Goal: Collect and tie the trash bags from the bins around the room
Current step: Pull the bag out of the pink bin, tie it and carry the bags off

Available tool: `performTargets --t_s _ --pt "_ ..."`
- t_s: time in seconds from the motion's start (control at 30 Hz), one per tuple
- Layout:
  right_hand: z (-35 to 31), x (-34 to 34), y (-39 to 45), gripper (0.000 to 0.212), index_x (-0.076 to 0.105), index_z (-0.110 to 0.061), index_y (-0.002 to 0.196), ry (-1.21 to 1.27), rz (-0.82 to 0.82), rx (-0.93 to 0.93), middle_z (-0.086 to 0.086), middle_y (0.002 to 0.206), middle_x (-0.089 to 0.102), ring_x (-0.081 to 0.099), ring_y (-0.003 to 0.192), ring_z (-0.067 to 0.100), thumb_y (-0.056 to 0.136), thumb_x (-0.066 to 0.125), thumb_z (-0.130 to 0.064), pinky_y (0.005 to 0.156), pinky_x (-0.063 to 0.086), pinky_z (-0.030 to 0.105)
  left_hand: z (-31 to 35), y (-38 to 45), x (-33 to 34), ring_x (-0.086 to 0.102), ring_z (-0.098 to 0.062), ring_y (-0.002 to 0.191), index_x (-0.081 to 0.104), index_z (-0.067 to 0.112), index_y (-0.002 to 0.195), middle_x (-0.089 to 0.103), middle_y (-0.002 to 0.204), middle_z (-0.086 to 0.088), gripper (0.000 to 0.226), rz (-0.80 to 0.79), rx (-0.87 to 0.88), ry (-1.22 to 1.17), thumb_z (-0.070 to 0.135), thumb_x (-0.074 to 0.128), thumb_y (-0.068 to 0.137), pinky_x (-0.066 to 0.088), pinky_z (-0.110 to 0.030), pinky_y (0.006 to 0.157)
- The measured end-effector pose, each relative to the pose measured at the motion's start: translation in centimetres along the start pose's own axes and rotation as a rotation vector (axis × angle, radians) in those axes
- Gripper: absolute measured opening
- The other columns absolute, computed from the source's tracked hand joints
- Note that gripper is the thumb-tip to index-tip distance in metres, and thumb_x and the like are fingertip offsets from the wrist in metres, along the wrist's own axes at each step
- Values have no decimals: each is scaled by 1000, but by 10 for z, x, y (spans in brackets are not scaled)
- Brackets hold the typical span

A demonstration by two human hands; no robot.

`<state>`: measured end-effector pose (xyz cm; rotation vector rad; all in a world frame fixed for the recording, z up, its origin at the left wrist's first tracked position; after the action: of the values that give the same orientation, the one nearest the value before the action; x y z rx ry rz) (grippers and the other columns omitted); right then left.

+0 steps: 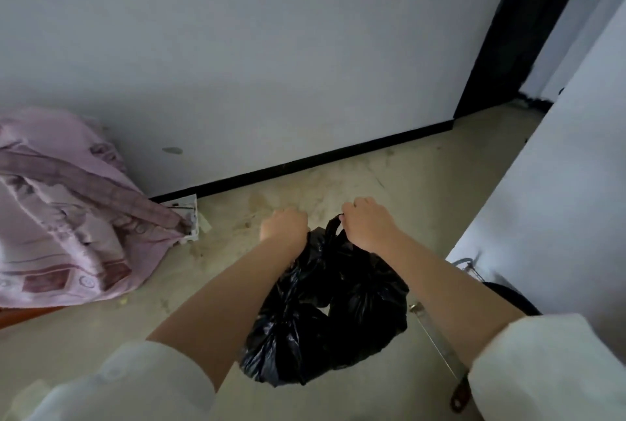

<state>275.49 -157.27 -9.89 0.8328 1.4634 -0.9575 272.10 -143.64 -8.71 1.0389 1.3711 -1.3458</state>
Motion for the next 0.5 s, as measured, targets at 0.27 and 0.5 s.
performTargets --t_s 0.27,0.5 --pt "136 -40 208 38 47 -4 124 -33 21 50 16 126 51 45 118 31 100 26 -25 94 41 37 43 250 -62 50 -30 117 54 6 118 53 124 -13 26 36 83 55 15 42 97 47 -37 87" --pt "267 -64 389 39 48 -4 124 12 12 199 15 126 53 45 119 29 100 27 -25 93 41 36 96 483 -112 46 -27 120 46 6 126 48 128 -12 31 34 213 108 18 40 98 44 -35 93"
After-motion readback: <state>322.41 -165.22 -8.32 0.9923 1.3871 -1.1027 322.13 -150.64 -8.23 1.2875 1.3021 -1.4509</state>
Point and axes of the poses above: each hand's wrist, its own y-axis towards the middle knuckle, its own x-axis out of the palm, z = x × y, the point moved 1 cm from there along y, towards the middle knuckle
